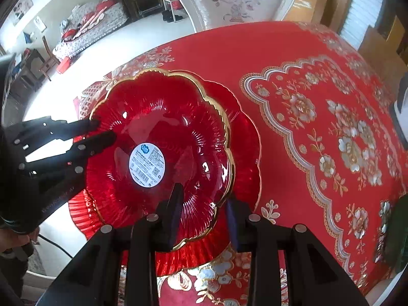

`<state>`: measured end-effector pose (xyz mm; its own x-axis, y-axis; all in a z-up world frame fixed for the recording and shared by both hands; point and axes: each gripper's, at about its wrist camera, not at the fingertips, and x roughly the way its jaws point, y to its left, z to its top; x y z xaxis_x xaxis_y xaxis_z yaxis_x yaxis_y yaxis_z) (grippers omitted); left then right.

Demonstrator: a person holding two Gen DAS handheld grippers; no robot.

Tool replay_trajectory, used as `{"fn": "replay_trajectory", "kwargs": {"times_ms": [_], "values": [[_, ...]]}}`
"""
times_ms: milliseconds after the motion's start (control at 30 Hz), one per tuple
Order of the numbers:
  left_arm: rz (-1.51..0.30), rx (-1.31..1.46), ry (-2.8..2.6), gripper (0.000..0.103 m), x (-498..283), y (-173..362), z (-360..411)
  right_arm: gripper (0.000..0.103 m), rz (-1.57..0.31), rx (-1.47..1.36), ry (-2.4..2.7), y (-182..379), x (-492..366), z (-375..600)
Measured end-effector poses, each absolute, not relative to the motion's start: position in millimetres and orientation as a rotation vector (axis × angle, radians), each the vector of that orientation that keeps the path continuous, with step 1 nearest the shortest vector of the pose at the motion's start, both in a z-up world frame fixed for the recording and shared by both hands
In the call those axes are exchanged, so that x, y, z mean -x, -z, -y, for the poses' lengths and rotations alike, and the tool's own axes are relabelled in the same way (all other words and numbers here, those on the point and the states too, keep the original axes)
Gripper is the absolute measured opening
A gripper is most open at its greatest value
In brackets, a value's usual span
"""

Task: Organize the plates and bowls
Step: 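Lower the labeled red plate onto the wedding plate and open the left gripper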

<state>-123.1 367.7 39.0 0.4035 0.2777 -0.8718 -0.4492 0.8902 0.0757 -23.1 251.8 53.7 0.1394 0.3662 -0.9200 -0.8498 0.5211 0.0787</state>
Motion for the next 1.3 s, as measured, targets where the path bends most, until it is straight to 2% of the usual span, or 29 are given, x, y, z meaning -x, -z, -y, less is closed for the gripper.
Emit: {"fn": "replay_trajectory", "kwargs": {"times_ms": [300,400,567,867,1100,1300], "values": [[-1.052,0.171,-0.498,0.028,117,-37,-366,0.035,-1.060,0.585,-0.903,-47,25,-258],[-1.050,0.164,-0.504,0.035,114,-36,-364,0.036,-1.014,0.608,-0.879,-49,27,-258],[-1.034,0.143,-0.526,0.035,107,-35,-361,0.041,-0.988,0.633,-0.875,-47,32,-259],[-0.962,0.104,-0.558,0.035,104,-48,-355,0.044,-1.072,0.587,-0.908,-47,23,-253],[-0.900,0.151,-0.501,0.035,103,-60,-344,0.044,-1.055,0.615,-0.864,-43,20,-241],[-0.824,0.156,-0.491,0.035,101,-68,-328,0.044,-1.090,0.459,-0.892,-49,8,-218]]}}
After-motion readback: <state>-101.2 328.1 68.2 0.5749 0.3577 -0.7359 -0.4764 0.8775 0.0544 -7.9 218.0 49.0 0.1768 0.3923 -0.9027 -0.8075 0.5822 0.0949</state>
